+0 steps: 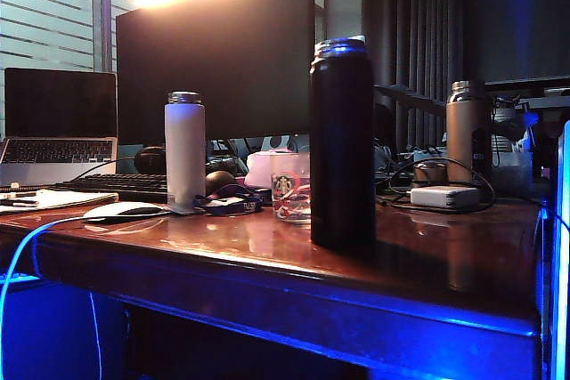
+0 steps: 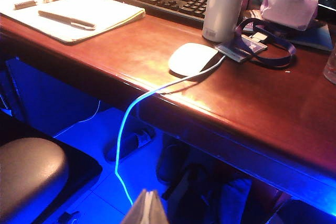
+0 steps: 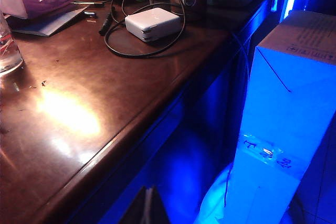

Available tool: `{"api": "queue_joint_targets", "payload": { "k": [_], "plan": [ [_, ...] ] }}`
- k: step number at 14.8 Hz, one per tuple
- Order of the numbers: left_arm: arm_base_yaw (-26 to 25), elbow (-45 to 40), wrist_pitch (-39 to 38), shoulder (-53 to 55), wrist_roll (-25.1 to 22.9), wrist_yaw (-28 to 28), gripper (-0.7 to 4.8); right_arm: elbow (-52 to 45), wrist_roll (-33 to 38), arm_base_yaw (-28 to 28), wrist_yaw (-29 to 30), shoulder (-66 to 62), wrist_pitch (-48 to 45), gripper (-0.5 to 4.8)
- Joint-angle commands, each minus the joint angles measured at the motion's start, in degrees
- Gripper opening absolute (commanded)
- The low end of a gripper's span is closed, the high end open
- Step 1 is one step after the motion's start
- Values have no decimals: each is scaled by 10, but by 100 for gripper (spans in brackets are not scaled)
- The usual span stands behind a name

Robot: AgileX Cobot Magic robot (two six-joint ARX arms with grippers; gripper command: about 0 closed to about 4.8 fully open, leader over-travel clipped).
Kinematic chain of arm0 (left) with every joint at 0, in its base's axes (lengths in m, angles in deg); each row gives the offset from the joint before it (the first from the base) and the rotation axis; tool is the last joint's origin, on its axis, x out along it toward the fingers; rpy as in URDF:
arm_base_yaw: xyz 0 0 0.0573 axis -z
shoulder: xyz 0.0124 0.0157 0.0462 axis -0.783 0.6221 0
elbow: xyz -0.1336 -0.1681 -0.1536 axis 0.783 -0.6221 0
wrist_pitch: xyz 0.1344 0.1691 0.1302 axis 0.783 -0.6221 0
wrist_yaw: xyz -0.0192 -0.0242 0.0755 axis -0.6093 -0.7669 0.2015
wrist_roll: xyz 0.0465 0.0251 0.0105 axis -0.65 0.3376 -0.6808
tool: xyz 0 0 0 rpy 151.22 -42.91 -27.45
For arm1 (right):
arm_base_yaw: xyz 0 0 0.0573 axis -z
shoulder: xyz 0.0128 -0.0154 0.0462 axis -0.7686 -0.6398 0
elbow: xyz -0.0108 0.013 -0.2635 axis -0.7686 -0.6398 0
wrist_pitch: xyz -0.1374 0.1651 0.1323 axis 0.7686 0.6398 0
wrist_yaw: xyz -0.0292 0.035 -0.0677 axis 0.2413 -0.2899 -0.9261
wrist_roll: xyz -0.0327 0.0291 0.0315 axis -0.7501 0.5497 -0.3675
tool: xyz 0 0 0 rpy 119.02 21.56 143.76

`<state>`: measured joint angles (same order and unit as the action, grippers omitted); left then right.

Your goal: Pick up the black thermos, pour a little water from inside into the glass cup, then place the black thermos back on the table.

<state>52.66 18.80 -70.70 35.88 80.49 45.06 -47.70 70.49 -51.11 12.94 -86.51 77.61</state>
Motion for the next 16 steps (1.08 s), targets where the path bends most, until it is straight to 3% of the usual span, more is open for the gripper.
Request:
{"api": "queue_joint_targets", "payload": {
  "k": [1, 6, 8, 9, 11, 13, 14, 16],
  "plan": [
    [1, -1, -10, 0, -1, -1, -2, -2, 2, 0, -2, 1, -3, -1],
    [1, 3, -1, 0, 12, 7, -3, -2, 12, 0, -2, 1, -7, -1],
    [1, 51, 0, 0, 54, 25, -3, -1, 23, -5, 2, 0, -38, -1],
    [1, 88, 0, 2, 50, 49, -3, 2, 24, -14, 2, 1, -66, -1],
    [1, 180, 4, 39, 21, 78, -2, 29, 45, -36, -16, -4, -73, -1],
    [1, 299, 6, 147, -23, 74, -3, 71, 52, -50, -30, -38, -77, -1],
    [1, 365, 2, 213, -57, 58, -3, 101, 50, -53, -40, -73, -84, -1],
    [1, 518, -71, 346, -122, -29, -3, 159, 35, -53, -39, -158, -91, -1]
  ]
}}
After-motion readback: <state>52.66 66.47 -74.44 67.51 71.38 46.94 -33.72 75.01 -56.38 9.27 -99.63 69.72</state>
